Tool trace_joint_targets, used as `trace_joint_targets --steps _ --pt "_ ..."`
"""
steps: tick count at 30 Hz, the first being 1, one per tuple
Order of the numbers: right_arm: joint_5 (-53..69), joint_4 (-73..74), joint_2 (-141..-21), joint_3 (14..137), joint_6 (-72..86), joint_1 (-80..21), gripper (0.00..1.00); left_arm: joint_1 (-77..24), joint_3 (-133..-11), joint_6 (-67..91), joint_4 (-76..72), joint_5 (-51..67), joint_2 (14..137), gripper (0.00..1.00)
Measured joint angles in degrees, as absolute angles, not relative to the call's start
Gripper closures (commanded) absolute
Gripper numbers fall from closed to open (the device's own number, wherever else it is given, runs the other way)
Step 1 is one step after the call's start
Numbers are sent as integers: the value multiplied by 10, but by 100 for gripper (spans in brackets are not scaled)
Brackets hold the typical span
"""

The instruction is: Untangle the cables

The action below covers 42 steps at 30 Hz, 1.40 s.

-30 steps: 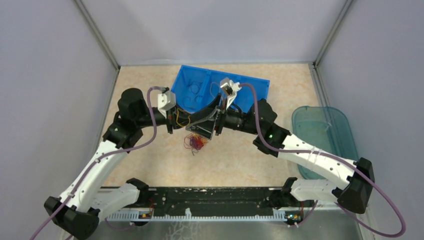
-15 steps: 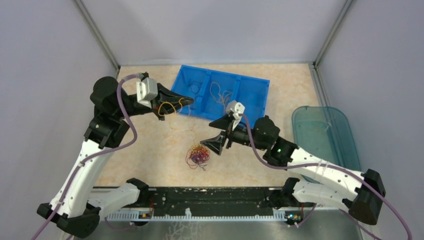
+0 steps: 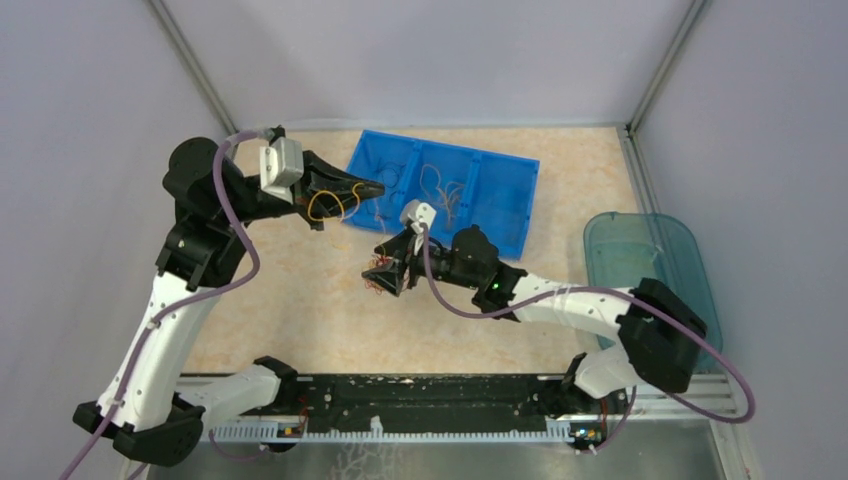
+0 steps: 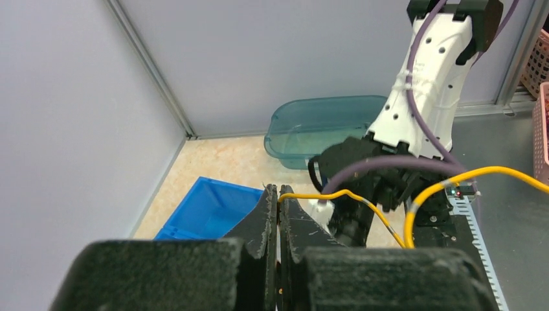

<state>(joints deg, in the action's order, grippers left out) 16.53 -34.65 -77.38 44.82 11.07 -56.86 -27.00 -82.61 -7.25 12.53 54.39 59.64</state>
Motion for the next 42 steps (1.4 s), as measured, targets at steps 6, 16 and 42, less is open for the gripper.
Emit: trace_joint_targets --steps 6,16,42 --pt "161 -409 -853 450 147 -578 57 -270 -872 -68 129 546 612 100" --pt "151 -493 -902 431 208 -579 61 -270 -950 -73 134 544 635 100" --pt "109 -585 -958 307 272 -585 41 -270 -1206 -196 -4 411 690 100"
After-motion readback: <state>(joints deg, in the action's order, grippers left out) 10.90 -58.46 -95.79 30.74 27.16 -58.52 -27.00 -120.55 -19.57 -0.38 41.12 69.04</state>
